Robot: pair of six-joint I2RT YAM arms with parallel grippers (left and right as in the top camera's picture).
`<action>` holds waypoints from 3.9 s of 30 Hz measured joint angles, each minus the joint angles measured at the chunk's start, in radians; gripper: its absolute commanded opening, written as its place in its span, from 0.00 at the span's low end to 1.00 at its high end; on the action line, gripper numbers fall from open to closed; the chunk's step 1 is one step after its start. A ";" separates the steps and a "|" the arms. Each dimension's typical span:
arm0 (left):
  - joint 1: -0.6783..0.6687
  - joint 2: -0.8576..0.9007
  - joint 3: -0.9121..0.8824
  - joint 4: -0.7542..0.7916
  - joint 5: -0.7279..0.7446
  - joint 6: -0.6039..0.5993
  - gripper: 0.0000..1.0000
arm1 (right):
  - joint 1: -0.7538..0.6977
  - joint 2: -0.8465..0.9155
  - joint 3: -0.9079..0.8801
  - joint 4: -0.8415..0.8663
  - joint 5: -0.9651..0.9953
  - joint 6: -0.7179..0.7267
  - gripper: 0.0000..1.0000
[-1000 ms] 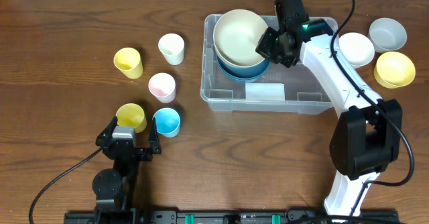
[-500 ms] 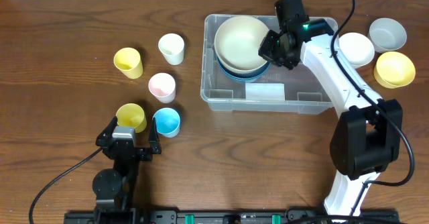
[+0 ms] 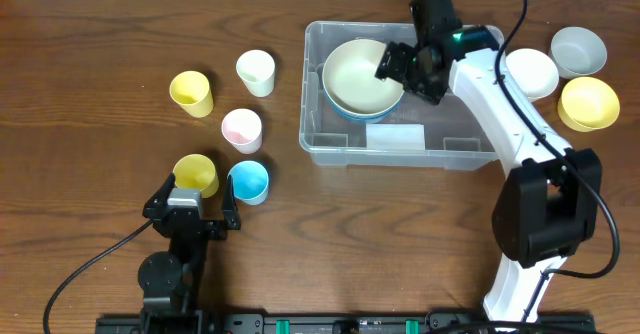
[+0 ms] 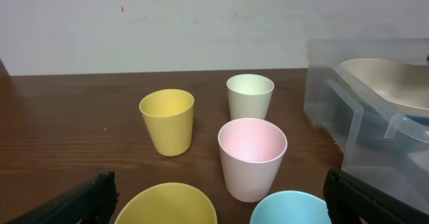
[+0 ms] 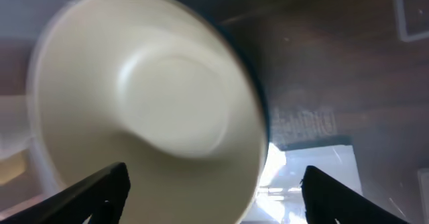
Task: Pack container
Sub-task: 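Move the right gripper to the yellow bowl and grasp its rim, then carry the yellow bowl into the container's right side and release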
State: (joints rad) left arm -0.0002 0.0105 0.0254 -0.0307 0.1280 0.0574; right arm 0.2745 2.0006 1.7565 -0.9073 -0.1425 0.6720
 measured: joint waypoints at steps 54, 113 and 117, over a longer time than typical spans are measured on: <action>0.000 0.000 0.000 0.000 0.000 0.000 0.98 | -0.864 0.071 -0.182 0.074 0.223 -0.085 0.99; 0.000 0.000 0.000 0.000 0.000 0.000 0.98 | -0.386 -0.203 0.365 -0.301 0.004 -0.220 0.01; 0.000 0.000 0.000 0.000 0.000 0.000 0.98 | -0.351 -0.087 0.333 -0.303 0.055 -0.220 0.01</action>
State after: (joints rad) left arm -0.0002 0.0101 0.0254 -0.0307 0.1280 0.0574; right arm -0.0765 1.9141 2.0895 -1.2106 -0.0872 0.4522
